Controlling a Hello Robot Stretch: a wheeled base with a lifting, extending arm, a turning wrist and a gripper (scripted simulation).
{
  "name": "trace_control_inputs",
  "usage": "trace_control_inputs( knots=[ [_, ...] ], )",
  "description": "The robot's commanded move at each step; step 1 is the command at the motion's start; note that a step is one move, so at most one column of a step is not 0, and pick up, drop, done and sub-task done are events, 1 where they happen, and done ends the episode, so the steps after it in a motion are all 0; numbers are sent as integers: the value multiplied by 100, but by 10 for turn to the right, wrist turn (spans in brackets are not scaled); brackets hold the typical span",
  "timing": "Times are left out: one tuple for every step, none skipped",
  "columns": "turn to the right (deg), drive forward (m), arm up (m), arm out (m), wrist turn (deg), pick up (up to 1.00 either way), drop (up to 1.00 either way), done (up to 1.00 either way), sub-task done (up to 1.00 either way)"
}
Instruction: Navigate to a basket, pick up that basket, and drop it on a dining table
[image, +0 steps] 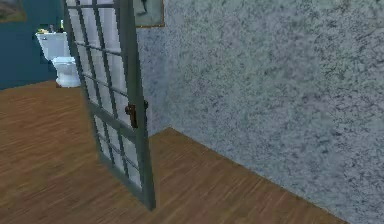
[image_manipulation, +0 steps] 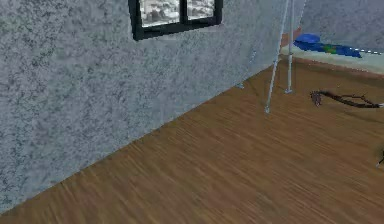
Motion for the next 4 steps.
trace_control_inputs(
  knots=[
    [450, 0, 0, 0, 0, 0, 0, 0, 0],
    [90, 0, 0, 0, 0, 0, 0, 0, 0],
    [0, 0, 20, 0, 0, 0, 0, 0, 0],
    [0, 0, 0, 34, 0, 0, 0, 0, 0]
  ],
)
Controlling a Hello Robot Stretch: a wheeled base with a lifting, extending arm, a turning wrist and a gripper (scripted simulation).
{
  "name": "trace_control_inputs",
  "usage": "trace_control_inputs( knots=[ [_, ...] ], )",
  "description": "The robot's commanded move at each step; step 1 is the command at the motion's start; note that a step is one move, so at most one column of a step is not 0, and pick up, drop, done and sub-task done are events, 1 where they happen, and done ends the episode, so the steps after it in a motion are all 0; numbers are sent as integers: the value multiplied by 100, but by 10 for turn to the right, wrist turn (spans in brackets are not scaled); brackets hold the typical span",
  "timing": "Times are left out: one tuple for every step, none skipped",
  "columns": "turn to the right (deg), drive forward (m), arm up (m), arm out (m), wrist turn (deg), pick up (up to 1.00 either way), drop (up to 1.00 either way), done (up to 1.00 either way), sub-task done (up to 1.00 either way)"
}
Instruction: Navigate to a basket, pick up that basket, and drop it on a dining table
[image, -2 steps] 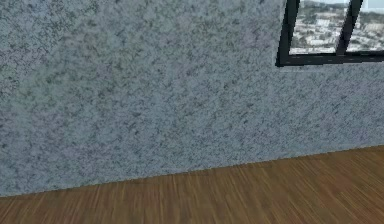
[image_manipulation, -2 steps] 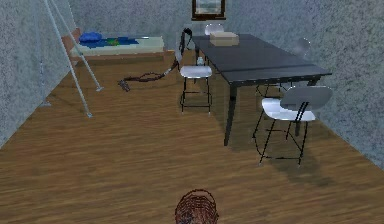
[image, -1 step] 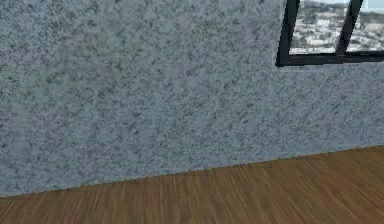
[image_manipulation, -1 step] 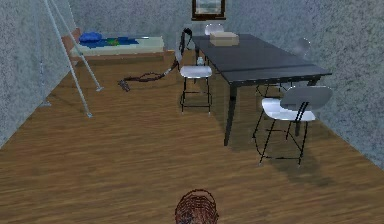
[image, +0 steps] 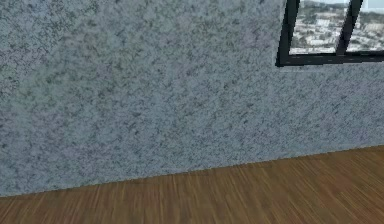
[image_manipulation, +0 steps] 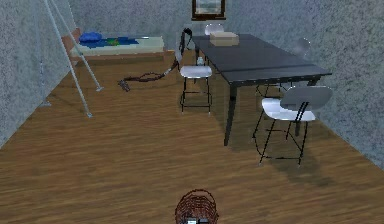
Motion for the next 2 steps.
trace_control_inputs(
  knots=[
    [0, 0, 0, 0, 450, 0, 0, 0, 0],
    [0, 0, 0, 0, 450, 0, 0, 0, 0]
  ],
)
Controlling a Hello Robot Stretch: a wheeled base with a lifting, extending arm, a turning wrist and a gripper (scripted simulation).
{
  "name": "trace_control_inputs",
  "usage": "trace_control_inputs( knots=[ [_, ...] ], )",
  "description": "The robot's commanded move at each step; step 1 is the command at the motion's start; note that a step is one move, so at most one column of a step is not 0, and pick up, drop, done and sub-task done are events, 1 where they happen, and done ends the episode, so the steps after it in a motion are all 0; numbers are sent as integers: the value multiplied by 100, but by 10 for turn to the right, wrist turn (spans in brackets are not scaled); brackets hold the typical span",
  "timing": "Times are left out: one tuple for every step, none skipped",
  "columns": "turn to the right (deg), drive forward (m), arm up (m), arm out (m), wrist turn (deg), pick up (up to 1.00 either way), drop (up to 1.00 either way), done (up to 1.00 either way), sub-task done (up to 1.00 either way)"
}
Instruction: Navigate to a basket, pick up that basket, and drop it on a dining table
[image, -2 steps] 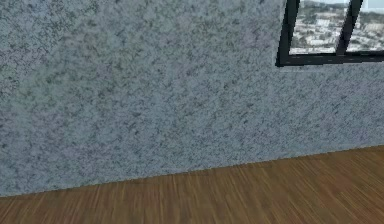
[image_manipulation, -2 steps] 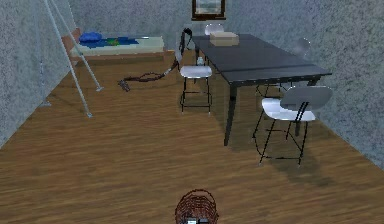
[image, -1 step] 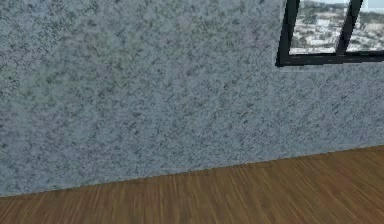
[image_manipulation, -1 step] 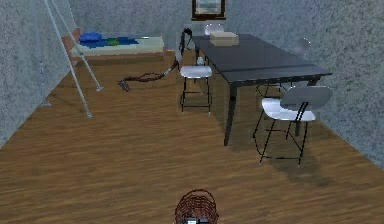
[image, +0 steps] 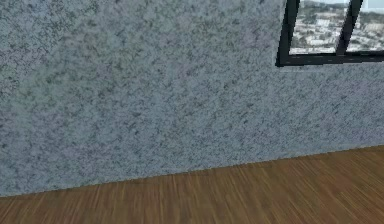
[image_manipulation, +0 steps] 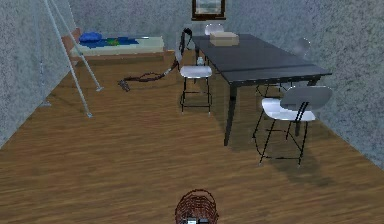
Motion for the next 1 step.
trace_control_inputs(
  knots=[
    [0, 0, 0, 0, 450, 0, 0, 0, 0]
  ],
)
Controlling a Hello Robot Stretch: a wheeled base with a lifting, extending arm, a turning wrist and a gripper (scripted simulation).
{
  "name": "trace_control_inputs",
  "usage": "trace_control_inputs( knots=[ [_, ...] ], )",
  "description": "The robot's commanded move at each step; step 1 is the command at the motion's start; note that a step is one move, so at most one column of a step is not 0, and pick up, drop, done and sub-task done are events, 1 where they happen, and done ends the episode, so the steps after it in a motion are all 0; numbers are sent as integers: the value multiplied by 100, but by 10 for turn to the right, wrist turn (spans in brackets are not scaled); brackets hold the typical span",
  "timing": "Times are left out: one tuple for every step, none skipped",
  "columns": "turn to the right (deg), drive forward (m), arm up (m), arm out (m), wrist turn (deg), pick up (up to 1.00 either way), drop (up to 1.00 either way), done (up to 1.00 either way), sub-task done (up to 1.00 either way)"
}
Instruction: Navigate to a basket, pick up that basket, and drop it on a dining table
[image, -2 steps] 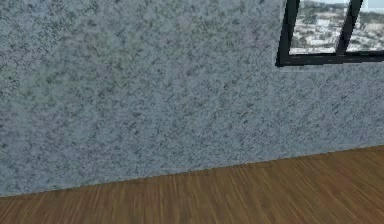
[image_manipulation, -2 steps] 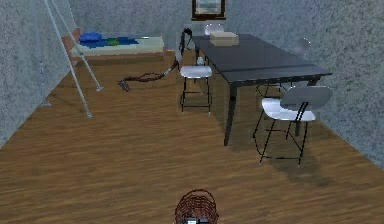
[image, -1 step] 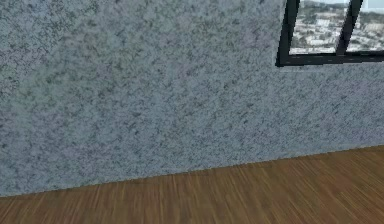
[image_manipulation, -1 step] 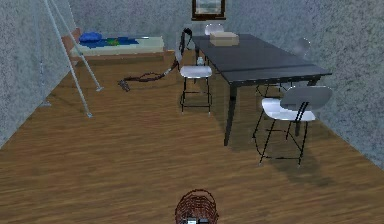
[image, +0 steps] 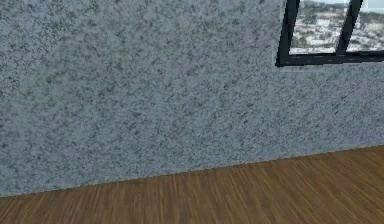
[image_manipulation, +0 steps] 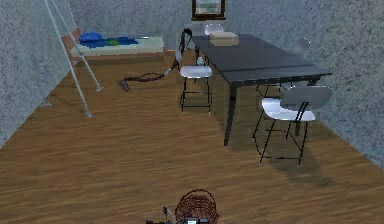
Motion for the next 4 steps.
trace_control_inputs(
  knots=[
    [0, 0, 0, 0, 450, 0, 0, 0, 0],
    [0, 0, 0, 0, 120, 0, 0, 0, 0],
    [0, 0, -30, 0, 0, 0, 0, 0, 0],
    [0, 0, 0, 0, 0, 100, 0, 0, 0]
  ],
)
